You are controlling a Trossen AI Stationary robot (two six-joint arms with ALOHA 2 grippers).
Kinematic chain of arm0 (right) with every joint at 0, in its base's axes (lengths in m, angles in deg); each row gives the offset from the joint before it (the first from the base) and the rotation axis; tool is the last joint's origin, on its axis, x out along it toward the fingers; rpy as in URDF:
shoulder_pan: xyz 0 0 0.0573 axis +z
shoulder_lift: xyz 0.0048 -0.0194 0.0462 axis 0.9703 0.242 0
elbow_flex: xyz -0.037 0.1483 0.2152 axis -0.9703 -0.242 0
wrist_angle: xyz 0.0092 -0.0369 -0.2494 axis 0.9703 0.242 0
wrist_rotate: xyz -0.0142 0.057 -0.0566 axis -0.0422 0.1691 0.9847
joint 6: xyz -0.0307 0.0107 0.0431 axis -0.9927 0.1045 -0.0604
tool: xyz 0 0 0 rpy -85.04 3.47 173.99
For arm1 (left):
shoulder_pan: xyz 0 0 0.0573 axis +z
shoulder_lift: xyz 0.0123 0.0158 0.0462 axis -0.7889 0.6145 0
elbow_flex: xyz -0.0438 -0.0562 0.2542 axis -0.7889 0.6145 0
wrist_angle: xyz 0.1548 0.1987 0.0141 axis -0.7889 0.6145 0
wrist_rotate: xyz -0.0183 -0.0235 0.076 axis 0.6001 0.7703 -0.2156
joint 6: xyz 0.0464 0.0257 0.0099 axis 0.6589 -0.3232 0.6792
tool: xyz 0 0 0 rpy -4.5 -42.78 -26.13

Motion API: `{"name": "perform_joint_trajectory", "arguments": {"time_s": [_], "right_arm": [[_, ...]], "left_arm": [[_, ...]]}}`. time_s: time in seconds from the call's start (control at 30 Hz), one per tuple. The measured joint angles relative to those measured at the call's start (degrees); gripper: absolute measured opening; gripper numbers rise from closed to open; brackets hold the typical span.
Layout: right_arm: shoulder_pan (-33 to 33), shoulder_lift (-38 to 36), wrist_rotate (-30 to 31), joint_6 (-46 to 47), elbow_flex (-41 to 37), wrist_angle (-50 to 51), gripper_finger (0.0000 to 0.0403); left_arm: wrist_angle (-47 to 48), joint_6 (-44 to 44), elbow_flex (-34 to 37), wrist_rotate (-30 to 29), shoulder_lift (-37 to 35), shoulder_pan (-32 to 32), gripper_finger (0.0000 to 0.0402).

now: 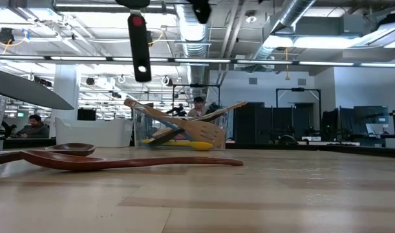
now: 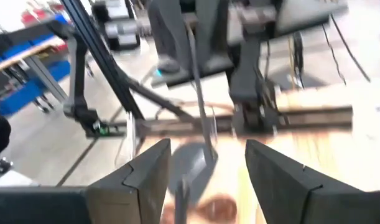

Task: Pick & Place Kitchen Items
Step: Put the black slotted spatula into the bottom transparent bin

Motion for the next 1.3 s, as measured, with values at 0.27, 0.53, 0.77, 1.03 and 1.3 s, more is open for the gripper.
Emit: {"name": "perform_joint_trajectory", "arguments": {"time_s": [0.27, 0.53, 0.77, 1.03, 1.3], "right_arm": [[-2.25, -5.9, 0.68, -3.97, -0.07, 19.34, 0.019], [-2.44, -6.02, 0.79, -4.41, -0.11, 27.44, 0.0163], [-1.47, -4.93, 2.34, -4.79, -1.6, 28.8, 0.0145], [-0.14, -4.77, 4.06, -4.78, -5.82, 26.01, 0.0132], [1.49, -4.82, 4.46, -4.7, -10.27, 25.92, 0.0134]], "left_arm": [[5.21, -4.82, -0.02, 5.74, -6.77, -0.02, 0.0001], [19.65, -20.2, -0.03, 13.71, -13.64, -0.02, 0.0001], [31.22, -33.34, -0.02, 26.28, -14.6, -0.02, 0.0001], [38.19, -29.75, -0.04, 29.5, -14.03, -0.02, 0.0001], [43.11, -25.77, -0.04, 29.81, -13.98, -0.02, 0.0001]]}}
